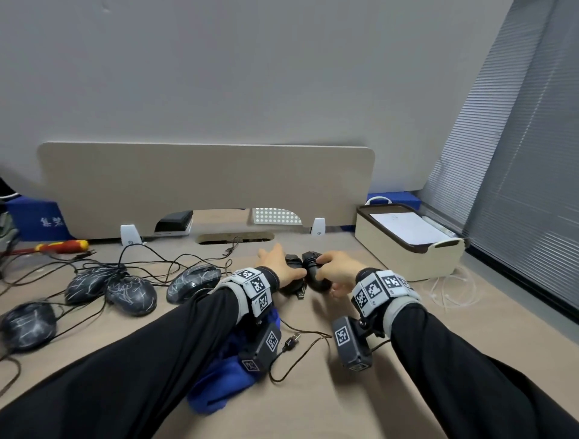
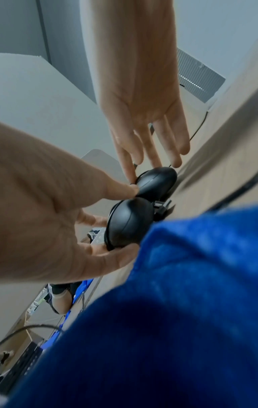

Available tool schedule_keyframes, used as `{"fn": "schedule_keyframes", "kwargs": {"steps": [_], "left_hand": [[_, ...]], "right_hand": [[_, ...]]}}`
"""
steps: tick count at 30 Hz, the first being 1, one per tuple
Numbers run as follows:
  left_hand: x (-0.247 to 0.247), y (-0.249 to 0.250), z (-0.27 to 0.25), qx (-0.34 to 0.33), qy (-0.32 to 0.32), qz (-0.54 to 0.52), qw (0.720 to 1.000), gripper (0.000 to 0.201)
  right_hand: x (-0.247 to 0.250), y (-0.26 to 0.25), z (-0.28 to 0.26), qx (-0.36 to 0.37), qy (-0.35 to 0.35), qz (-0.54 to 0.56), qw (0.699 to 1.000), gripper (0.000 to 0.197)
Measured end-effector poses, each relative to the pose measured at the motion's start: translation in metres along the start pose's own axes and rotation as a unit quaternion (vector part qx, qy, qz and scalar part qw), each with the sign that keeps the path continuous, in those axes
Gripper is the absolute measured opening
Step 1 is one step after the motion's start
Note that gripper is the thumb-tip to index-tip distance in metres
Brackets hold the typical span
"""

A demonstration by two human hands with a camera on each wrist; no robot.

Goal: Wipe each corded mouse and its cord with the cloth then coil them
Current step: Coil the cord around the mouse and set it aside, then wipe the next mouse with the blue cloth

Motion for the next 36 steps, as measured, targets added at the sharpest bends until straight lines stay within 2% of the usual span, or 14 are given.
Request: {"fn": "schedule_keyframes", "kwargs": {"steps": [5, 7, 11, 13, 15, 17, 18, 20, 22, 24, 27, 31, 33, 36], "left_hand": [[0.036, -0.004, -0.025, -0.014, 0.0, 0.053, 0.998, 0.02], [0.053, -0.009, -0.039, -0.009, 0.002, 0.101, 0.995, 0.008], [0.079, -0.037, -0.075, 0.046, -0.027, 0.197, 0.979, 0.032], [0.085, -0.053, -0.096, 0.049, -0.048, 0.229, 0.971, 0.038], [0.085, -0.067, -0.113, 0.047, -0.089, 0.237, 0.966, 0.031], [0.081, -0.079, -0.125, 0.067, -0.119, 0.191, 0.972, 0.034], [0.081, -0.083, -0.13, 0.064, -0.13, 0.162, 0.976, 0.03], [0.084, -0.089, -0.14, 0.061, -0.146, 0.118, 0.98, 0.007], [0.088, -0.096, -0.146, 0.07, -0.142, 0.058, 0.986, 0.013], [0.099, -0.103, -0.153, 0.09, -0.113, 0.021, 0.989, 0.007], [0.127, -0.109, -0.152, 0.084, -0.028, 0.086, 0.992, 0.009], [0.153, -0.114, -0.136, 0.072, 0.045, 0.152, 0.985, 0.026], [0.152, -0.116, -0.122, 0.069, 0.05, 0.171, 0.982, 0.025], [0.141, -0.118, -0.097, 0.052, 0.061, 0.203, 0.976, 0.03]], "right_hand": [[0.002, -0.018, -0.023, 0.045, 0.074, -0.051, 0.995, 0.027], [-0.009, -0.028, -0.036, 0.046, 0.028, -0.041, 0.998, 0.023], [-0.052, -0.048, -0.07, 0.019, -0.131, -0.137, 0.982, 0.02], [-0.075, -0.059, -0.085, 0.029, -0.137, -0.21, 0.968, 0.027], [-0.094, -0.067, -0.099, 0.05, -0.123, -0.264, 0.955, 0.034], [-0.11, -0.071, -0.111, 0.085, -0.127, -0.314, 0.937, 0.049], [-0.115, -0.073, -0.117, 0.103, -0.134, -0.333, 0.928, 0.054], [-0.123, -0.073, -0.125, 0.118, -0.137, -0.335, 0.925, 0.044], [-0.127, -0.072, -0.124, 0.12, -0.134, -0.318, 0.931, 0.033], [-0.128, -0.075, -0.123, 0.119, -0.124, -0.266, 0.948, 0.03], [-0.117, -0.089, -0.118, 0.132, -0.064, -0.11, 0.983, 0.026], [-0.093, -0.109, -0.12, 0.141, -0.003, 0.086, 0.986, 0.018], [-0.087, -0.11, -0.116, 0.136, 0.009, 0.115, 0.984, 0.027], [-0.09, -0.107, -0.1, 0.123, 0.011, 0.108, 0.987, 0.022]]}}
Point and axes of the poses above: each hand's wrist, its own z-axis towards the middle knuckle, its own x-axis out of the back of the hand, y = z × x, the point moved 4 cm from there along z, towards the middle knuckle, and after that the axes turned 2 degrees about z, right-handed, at the moved point
